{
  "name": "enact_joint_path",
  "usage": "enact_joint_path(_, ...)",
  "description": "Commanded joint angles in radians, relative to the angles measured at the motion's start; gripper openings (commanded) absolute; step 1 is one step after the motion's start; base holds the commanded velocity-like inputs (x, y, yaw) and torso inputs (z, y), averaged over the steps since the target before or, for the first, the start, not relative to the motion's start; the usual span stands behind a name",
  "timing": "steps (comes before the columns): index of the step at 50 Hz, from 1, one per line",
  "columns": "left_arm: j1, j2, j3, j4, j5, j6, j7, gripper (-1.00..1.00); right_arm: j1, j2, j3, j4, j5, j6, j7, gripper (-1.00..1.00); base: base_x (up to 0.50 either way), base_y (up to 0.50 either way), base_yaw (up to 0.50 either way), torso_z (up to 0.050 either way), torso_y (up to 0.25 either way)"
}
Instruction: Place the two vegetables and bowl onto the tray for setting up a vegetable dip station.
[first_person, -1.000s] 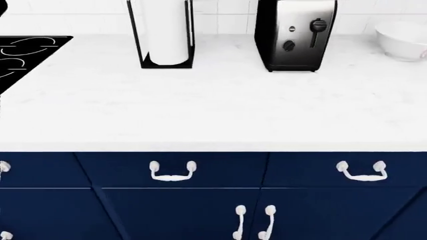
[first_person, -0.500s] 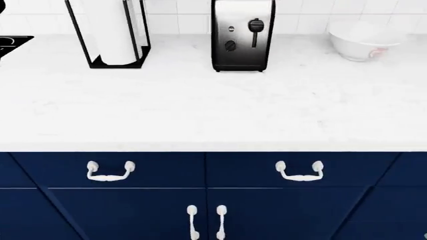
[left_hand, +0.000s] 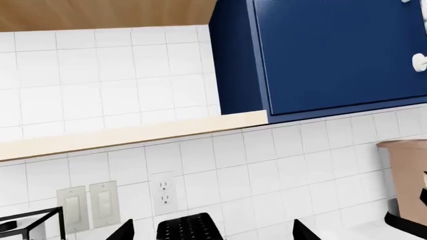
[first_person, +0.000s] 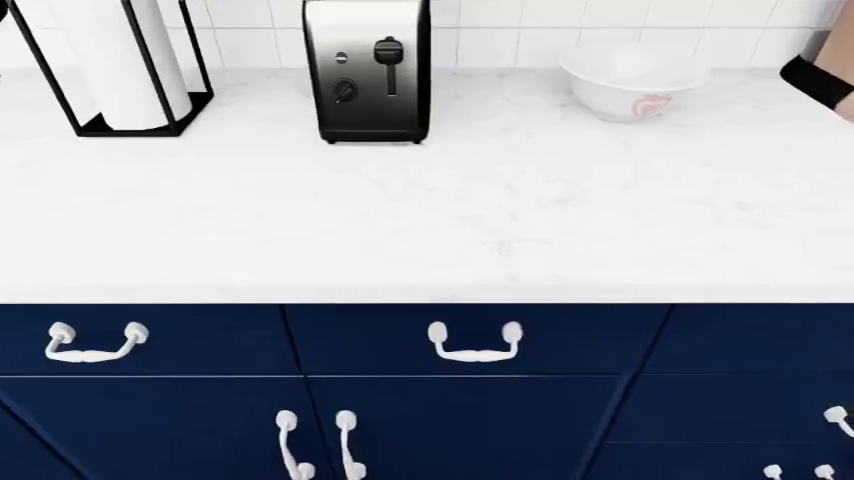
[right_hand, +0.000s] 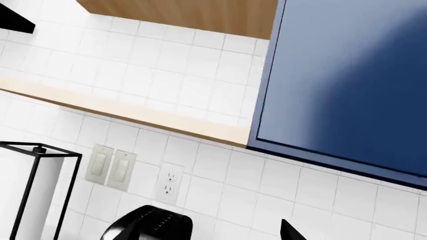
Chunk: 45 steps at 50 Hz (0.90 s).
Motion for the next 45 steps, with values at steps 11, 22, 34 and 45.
enact_joint_path(11,-0.005,-0.002,-0.004,0.0,0.001,0.001,0.001,1.0,-0.012,-0.003,-0.003,-0.004,0.001,-0.001,-0.006,1.0,0.0,-0.5,0.0,0.0,0.0)
enact_joint_path(22,-0.007,-0.003,-0.005,0.003,-0.01,0.0,-0.008,1.0,-0.019,-0.005,-0.003,-0.005,0.023,-0.001,0.006,1.0,0.0,-0.5,0.0,0.0,0.0)
enact_joint_path(34,-0.023,-0.001,-0.008,-0.001,-0.017,-0.004,-0.014,1.0,-0.004,-0.007,-0.021,0.001,-0.002,0.02,0.017,1.0,0.12,-0.13,0.0,0.0,0.0)
enact_joint_path(45,-0.026,0.004,-0.011,0.004,-0.015,0.0,-0.012,1.0,-0.013,-0.008,-0.028,0.007,-0.001,0.024,0.031,1.0,0.5,0.0,0.0,0.0,0.0)
